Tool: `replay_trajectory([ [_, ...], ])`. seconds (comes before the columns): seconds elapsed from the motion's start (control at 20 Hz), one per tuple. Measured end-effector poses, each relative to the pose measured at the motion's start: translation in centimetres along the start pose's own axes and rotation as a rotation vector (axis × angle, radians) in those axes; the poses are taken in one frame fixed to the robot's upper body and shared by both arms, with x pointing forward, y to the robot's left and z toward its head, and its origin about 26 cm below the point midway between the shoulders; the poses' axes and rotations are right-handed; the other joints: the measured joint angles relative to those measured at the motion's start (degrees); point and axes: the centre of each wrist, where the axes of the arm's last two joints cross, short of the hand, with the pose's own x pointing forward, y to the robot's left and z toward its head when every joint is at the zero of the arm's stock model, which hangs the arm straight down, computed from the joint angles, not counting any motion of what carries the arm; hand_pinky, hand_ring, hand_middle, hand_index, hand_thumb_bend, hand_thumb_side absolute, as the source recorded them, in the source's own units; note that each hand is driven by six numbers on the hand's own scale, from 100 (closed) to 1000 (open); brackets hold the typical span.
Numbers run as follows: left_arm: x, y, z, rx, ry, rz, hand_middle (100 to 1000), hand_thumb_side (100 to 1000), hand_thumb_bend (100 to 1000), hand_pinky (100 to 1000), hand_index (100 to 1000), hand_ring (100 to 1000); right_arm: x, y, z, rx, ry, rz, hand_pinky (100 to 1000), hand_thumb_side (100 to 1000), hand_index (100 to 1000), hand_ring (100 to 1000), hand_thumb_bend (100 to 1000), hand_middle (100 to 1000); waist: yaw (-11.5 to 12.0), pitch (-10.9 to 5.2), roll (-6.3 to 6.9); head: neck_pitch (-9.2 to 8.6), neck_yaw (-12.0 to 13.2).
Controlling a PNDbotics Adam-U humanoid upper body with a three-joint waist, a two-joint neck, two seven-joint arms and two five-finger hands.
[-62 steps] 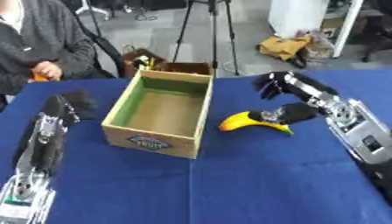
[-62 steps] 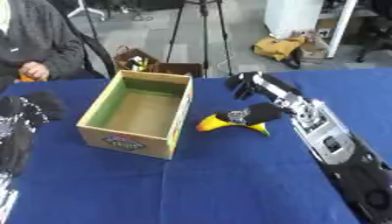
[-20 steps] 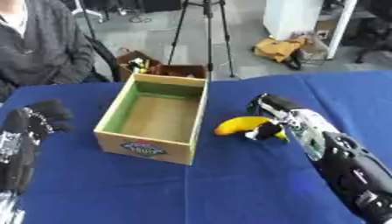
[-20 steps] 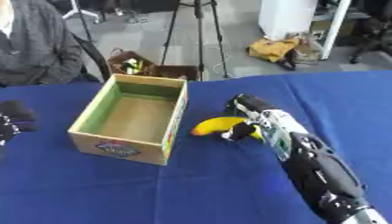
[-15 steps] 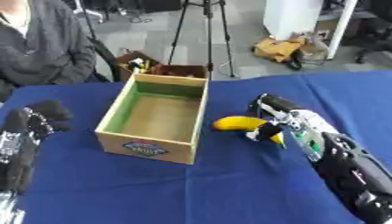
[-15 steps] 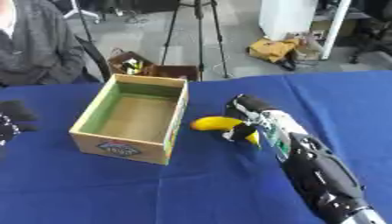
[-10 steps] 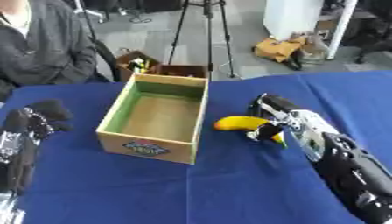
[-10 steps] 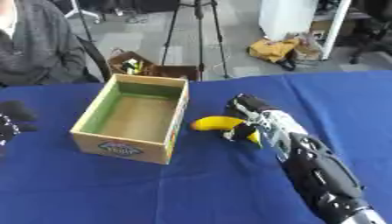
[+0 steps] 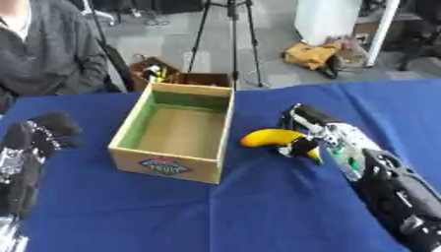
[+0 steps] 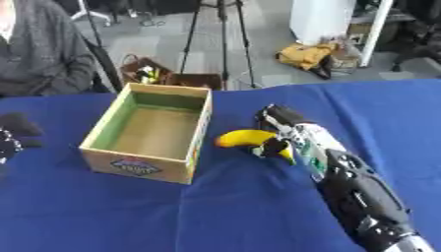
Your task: Pick up objects on the table and place them in the box.
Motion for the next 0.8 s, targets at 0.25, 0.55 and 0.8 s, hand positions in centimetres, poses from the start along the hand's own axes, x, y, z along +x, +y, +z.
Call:
replay_trajectory([
  [0.25, 0.0, 0.0, 0.0, 0.000, 0.000, 0.000, 612, 908, 660, 661, 765, 698, 0.2, -1.1, 0.0, -0.027, -0.008, 0.004, 575, 188, 542, 479, 190, 490, -0.1, 0.00, -0.09, -0.02, 0.0],
  [0.55, 0.0, 0.0, 0.0, 0.000, 0.000, 0.000, 612, 907, 660, 661, 766, 699, 0.5, -3.2, -0.1, -0.075, -0.017, 0.019, 579, 191, 543, 482, 207, 493, -0.3, -0.01, -0.45, -0.03, -0.1],
  [0.8, 0.0, 0.0, 0.0, 0.000, 0.001, -0.003, 612, 906, 662, 662, 766, 700, 0.9, -5.7, -0.2, -0.125, -0.025, 0.040, 582, 194, 544, 484, 211, 494, -0.2, -0.28, -1.04, -0.03, -0.1],
])
